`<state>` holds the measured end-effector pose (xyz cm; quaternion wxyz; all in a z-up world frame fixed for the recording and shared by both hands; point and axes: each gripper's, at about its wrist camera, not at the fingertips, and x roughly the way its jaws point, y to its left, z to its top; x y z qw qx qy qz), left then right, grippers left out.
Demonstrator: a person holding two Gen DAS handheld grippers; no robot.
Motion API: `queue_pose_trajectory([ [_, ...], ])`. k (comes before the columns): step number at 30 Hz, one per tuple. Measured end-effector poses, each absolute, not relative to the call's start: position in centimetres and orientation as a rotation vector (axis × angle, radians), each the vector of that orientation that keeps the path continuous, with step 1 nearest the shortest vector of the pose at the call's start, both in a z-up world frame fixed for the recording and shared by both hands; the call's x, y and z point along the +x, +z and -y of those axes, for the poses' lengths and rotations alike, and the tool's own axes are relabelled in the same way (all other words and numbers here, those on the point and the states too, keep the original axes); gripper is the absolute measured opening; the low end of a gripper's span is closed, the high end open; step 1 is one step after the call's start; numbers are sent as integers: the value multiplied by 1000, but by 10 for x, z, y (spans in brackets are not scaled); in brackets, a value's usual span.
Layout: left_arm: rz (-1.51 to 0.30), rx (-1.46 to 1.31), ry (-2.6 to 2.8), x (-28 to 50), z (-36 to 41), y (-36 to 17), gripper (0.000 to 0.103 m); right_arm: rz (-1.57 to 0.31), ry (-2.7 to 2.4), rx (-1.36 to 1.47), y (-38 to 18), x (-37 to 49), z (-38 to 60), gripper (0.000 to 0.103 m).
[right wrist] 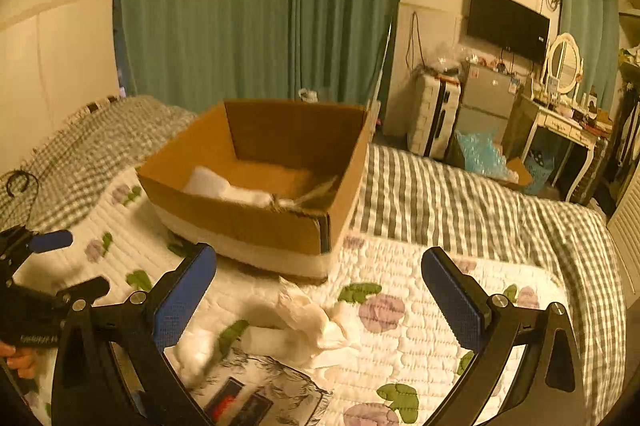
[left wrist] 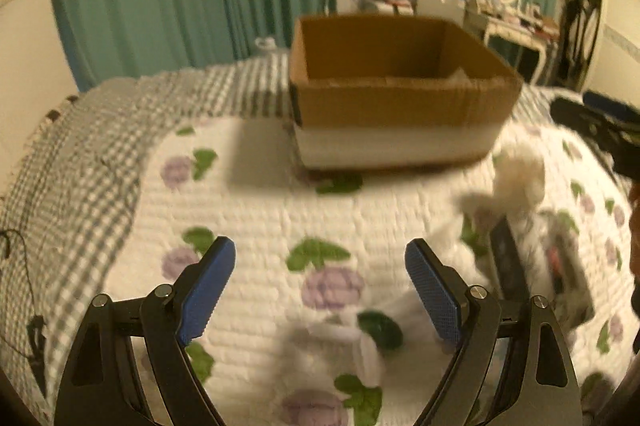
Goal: Organize soft objects
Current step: 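Grasp the white fuzzy toy with the left tool while the right tool grasps the lace cloth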
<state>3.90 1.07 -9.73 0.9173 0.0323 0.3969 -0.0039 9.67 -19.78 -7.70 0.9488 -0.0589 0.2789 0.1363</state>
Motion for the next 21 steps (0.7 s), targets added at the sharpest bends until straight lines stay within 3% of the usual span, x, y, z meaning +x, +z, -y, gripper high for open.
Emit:
queue_pose_trajectory([
  [18,-1038,120,-118,40,6,-165,88,-794,271,-127,-143,132,196,103],
  [20,-1036,124,-125,40,7,-165,84,-802,273,-116,-146,132,196,100],
  [21,-1036,124,-136,40,8,-164,73,-802,273,-110,-148,132,195,95],
])
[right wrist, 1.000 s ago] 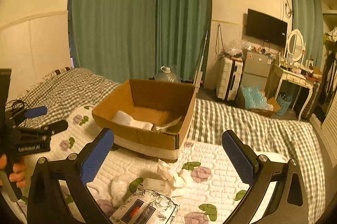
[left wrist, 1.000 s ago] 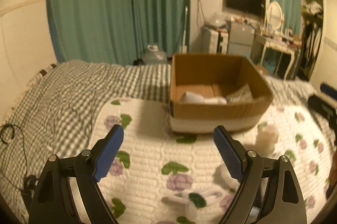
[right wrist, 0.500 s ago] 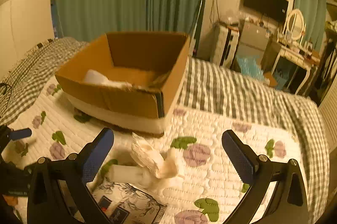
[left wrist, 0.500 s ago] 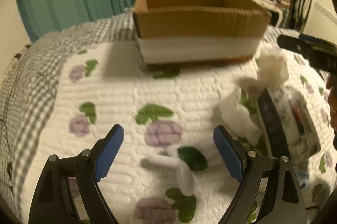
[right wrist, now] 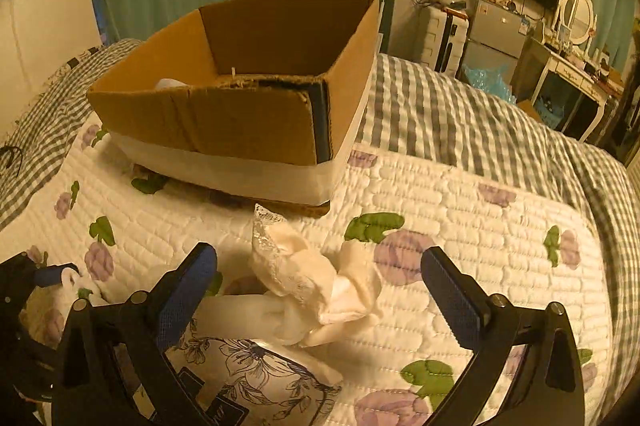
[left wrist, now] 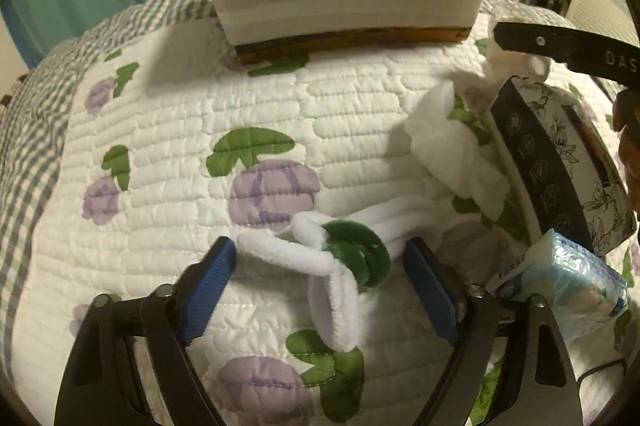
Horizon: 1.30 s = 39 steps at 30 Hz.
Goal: Organize soft objects
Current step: 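Grasp the white fuzzy toy with the left tool while the right tool grasps the lace cloth, then carry the toy and lace cloth into the box and open both tools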
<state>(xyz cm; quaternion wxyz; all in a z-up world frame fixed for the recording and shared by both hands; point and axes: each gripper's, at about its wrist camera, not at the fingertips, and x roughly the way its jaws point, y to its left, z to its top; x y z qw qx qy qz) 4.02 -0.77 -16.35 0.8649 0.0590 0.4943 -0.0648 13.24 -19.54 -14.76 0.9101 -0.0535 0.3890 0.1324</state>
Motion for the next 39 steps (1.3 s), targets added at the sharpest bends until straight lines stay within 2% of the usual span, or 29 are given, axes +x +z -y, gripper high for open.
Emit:
queue_pose_trajectory([
  [1,-1034,129,-153,41,8,-164,69,-805,274,-104,-148,133,194,91],
  [2,-1020,147,-150,39,10,-162,68,-809,277,-96,-148,133,195,82],
  [4,-1002,163,-152,36,13,-158,55,-815,280,-84,-149,133,194,63],
  [5,-997,163,-153,35,13,-157,50,-819,280,-80,-149,133,194,42],
  [6,-998,152,-153,36,11,-156,45,-827,276,-79,-150,133,194,27],
  [8,-1001,126,-153,39,5,-155,40,-833,270,-74,-151,132,194,22],
  [9,-1001,120,-147,40,2,-154,38,-830,270,-67,-151,131,195,15],
  [12,-986,123,-139,39,-1,-150,37,-805,252,-46,-146,126,201,9],
  [18,-947,127,-136,34,-5,-136,37,-749,239,-27,-128,109,210,6],
  [39,-725,44,-96,6,-30,-48,37,-540,296,-10,-44,29,204,6],
])
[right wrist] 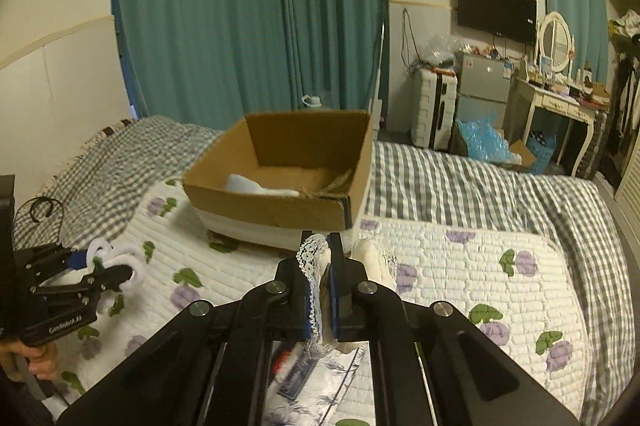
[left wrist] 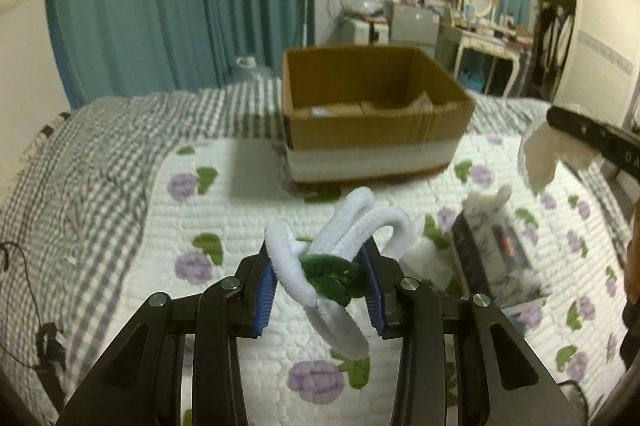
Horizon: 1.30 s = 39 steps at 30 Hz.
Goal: Organize soft objects
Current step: 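Carry the toy and lace cloth into the box and open both tools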
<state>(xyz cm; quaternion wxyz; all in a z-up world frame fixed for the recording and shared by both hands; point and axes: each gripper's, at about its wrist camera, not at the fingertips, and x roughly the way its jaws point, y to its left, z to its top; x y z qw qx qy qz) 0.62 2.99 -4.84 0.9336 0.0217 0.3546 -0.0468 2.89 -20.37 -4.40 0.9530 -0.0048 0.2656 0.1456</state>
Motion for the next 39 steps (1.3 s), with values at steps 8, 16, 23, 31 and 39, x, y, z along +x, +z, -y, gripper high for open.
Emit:
queue_pose_trajectory([
  [8,-606,26,-85,-11,-39,-6,37,-432,328,-19,-4,-3,196,6],
  [16,-503,34,-83,-19,-35,26,37,-340,357,-35,31,-21,186,6],
  [23,-437,16,-101,-9,-28,54,37,-283,377,-49,49,-22,178,6],
  [31,-384,1,-100,19,-20,78,37,-218,364,-60,52,-6,179,6],
  [39,-373,9,-89,55,-8,72,37,-190,366,-88,55,26,178,6],
])
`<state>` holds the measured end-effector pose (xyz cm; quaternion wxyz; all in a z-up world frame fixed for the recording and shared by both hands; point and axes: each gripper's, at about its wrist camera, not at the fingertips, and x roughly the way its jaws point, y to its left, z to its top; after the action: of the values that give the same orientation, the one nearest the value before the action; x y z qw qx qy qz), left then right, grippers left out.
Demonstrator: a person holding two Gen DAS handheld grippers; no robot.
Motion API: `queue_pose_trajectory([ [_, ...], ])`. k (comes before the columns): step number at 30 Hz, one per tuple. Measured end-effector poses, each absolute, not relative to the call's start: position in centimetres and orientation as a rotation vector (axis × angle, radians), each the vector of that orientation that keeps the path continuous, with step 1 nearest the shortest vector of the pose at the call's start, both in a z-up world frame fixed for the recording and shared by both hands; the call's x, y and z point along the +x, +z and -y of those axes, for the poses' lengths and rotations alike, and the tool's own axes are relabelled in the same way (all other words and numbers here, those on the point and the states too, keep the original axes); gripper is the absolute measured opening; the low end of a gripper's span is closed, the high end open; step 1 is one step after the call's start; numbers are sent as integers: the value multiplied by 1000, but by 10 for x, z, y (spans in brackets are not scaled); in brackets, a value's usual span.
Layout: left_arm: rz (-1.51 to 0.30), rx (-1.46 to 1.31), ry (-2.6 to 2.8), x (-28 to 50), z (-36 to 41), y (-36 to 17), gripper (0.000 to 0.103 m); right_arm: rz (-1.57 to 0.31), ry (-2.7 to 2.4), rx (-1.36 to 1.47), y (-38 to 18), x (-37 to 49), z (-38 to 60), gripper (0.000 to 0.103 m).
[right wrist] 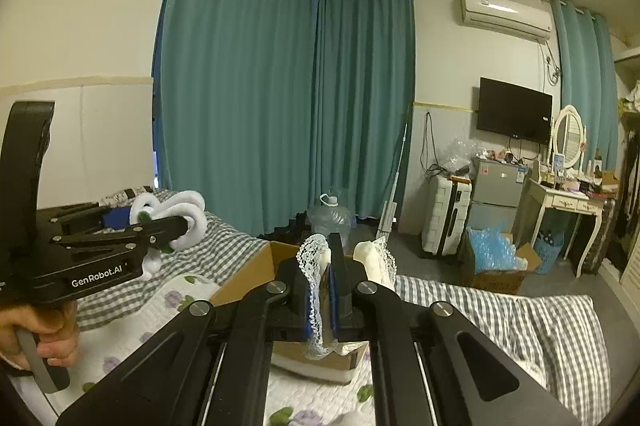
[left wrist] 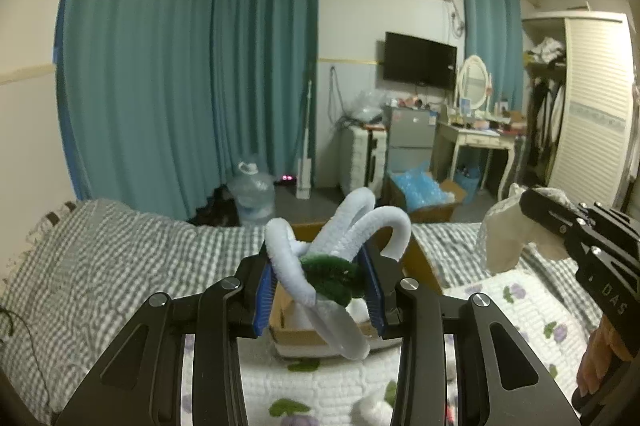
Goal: Organize soft objects
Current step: 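Carry the toy and lace cloth into the box and open both tools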
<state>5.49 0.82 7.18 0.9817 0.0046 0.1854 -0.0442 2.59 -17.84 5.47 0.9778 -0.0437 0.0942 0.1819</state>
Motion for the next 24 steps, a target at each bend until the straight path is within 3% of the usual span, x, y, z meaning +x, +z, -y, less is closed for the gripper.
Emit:
queue_pose_trajectory([
  [24,-452,25,-16,177,-7,24,37,-299,392,-157,7,159,148,6],
])
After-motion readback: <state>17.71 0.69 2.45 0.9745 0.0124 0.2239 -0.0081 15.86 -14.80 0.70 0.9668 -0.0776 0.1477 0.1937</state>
